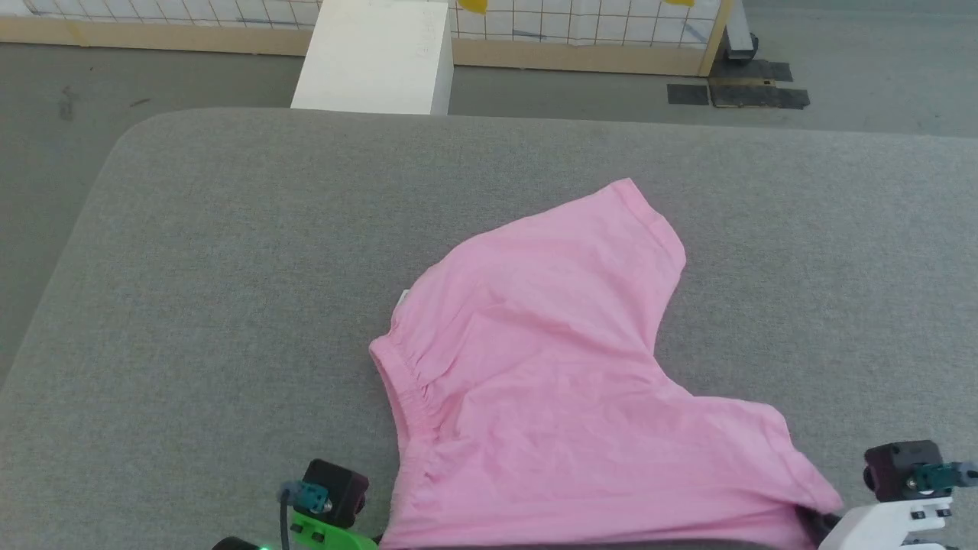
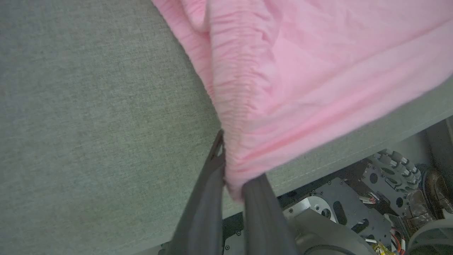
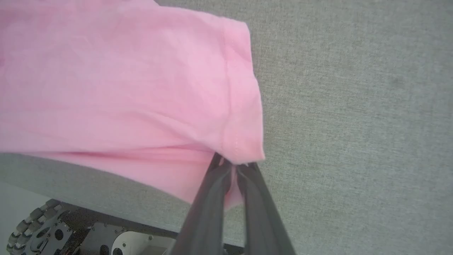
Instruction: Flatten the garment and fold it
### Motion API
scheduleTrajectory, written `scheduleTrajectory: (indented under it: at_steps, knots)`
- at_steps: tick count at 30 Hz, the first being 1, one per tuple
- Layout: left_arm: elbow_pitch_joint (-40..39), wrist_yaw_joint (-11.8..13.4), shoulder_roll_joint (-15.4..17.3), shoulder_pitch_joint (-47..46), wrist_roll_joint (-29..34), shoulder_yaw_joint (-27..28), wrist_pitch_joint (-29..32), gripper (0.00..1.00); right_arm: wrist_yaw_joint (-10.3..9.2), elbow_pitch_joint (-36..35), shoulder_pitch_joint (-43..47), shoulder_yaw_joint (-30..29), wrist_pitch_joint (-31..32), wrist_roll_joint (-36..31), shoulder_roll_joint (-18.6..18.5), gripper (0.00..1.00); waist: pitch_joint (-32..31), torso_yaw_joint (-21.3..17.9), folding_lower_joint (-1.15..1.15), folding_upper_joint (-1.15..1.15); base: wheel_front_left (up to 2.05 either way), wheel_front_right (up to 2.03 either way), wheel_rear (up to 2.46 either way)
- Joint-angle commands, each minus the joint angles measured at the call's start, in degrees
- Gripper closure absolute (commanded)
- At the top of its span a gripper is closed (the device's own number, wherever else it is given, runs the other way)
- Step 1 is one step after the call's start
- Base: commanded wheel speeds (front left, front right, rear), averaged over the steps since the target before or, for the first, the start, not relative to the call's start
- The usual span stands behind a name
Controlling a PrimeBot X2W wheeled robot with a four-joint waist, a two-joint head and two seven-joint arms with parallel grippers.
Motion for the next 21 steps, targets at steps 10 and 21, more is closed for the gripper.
scheduleTrajectory:
  at_steps: [10, 21]
  knots:
    - [-2.45, -0.32, -2.35, -6.35, 1.81, 0.37, -3.19, 1.0, -0.13, -1.49, -11.16, 2.48, -5.8, -1.88, -3.2, 1.0, 0.5, 1.27, 0.01, 0.0, 0.0, 0.0, 0.0]
    - [4.84, -1.85, -7.16, -19.84, 0.05, 2.54, -3.35, 1.0, -0.13, 11.07, -34.9, 7.82, -5.94, -1.56, -10.15, 1.0, 6.6, 4.99, 0.01, 0.0, 0.0, 0.0, 0.0]
